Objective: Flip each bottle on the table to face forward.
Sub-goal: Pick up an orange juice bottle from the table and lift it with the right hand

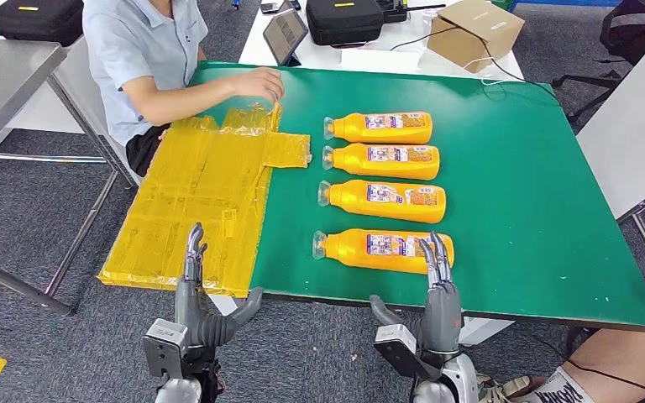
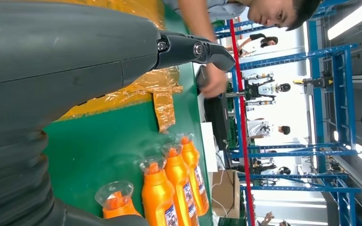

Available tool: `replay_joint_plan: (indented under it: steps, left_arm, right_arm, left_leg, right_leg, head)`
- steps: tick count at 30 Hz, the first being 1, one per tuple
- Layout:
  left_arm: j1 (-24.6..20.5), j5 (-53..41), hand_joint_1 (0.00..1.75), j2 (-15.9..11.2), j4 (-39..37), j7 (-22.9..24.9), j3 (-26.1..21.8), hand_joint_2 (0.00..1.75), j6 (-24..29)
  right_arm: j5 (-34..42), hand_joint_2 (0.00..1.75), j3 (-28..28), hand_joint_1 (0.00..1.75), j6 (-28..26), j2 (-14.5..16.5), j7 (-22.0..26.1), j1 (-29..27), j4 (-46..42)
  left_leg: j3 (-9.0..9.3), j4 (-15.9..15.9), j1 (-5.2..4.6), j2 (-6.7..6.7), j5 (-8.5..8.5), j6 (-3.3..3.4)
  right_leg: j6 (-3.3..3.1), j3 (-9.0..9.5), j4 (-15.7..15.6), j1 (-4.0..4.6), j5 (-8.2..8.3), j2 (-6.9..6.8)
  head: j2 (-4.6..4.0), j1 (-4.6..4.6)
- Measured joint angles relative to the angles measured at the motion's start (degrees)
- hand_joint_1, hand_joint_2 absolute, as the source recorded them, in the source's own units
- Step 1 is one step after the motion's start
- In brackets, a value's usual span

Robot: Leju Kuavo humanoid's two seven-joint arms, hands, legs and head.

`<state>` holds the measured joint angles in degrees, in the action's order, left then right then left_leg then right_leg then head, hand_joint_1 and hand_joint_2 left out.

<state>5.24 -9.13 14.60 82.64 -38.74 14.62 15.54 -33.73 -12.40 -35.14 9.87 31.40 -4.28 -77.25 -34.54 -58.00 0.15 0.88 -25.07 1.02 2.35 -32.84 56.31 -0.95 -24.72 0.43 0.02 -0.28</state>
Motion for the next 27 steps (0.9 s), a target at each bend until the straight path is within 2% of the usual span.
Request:
replay_joint_plan:
  steps: [3,7,11,14,19,27]
  left_arm:
    - [0.0,0.7,0.00,0.0,0.0,-0.4,-0.2,1.75,-0.4]
    - [-0.1,1.7,0.00,0.1,0.0,-0.8,-0.6,1.75,-1.3]
    - [-0.7,2.5,0.00,0.4,0.2,-1.2,-0.9,1.75,-1.9]
    - [-0.9,2.6,0.00,0.6,1.1,-1.2,-1.1,1.75,-2.2]
    - [-1.0,2.7,0.00,0.6,2.1,-1.0,-1.5,1.75,-3.0]
    - [-1.8,2.9,0.00,0.6,2.5,-1.0,-2.0,1.75,-3.6]
  right_arm:
    - [-9.1,0.00,0.2,0.00,-1.9,-1.2,-3.1,0.1,-0.6]
    - [-16.8,0.00,1.6,0.00,1.1,-4.2,-8.6,1.0,-0.6]
    - [-25.2,1.75,2.2,0.00,0.2,-7.1,-10.7,4.2,1.6]
    - [-30.5,1.75,2.3,0.00,1.1,-8.9,-15.6,7.3,4.2]
    - [-34.9,1.75,2.3,0.00,6.1,-11.7,-22.9,12.2,8.7]
    - [-36.0,1.75,2.3,0.00,9.2,-13.7,-25.5,18.1,15.8]
  left_leg:
    - [0.00,0.0,-0.01,0.01,0.00,0.00]
    - [-0.01,0.0,-0.02,0.02,0.00,0.01]
    - [0.02,0.0,-0.02,-0.05,0.02,0.03]
    - [0.03,0.0,-0.02,-0.02,0.06,0.06]
    - [0.03,0.0,-0.02,-0.02,0.07,0.07]
    - [0.01,0.0,-0.02,-0.01,0.07,0.08]
  right_leg:
    - [0.00,0.00,0.0,-0.01,0.00,0.00]
    - [0.01,0.01,0.0,-0.01,0.01,-0.01]
    - [0.04,0.02,0.0,-0.01,0.06,0.02]
    - [0.06,0.03,0.0,-0.01,0.07,0.00]
    - [0.07,0.05,0.0,-0.01,0.08,0.01]
    - [0.08,0.04,0.0,-0.01,0.08,0.00]
  head:
    - [0.00,-0.02]
    - [0.00,-0.01]
    - [0.00,-0.02]
    - [0.00,-0.02]
    - [0.00,-0.02]
    - [0.00,-0.02]
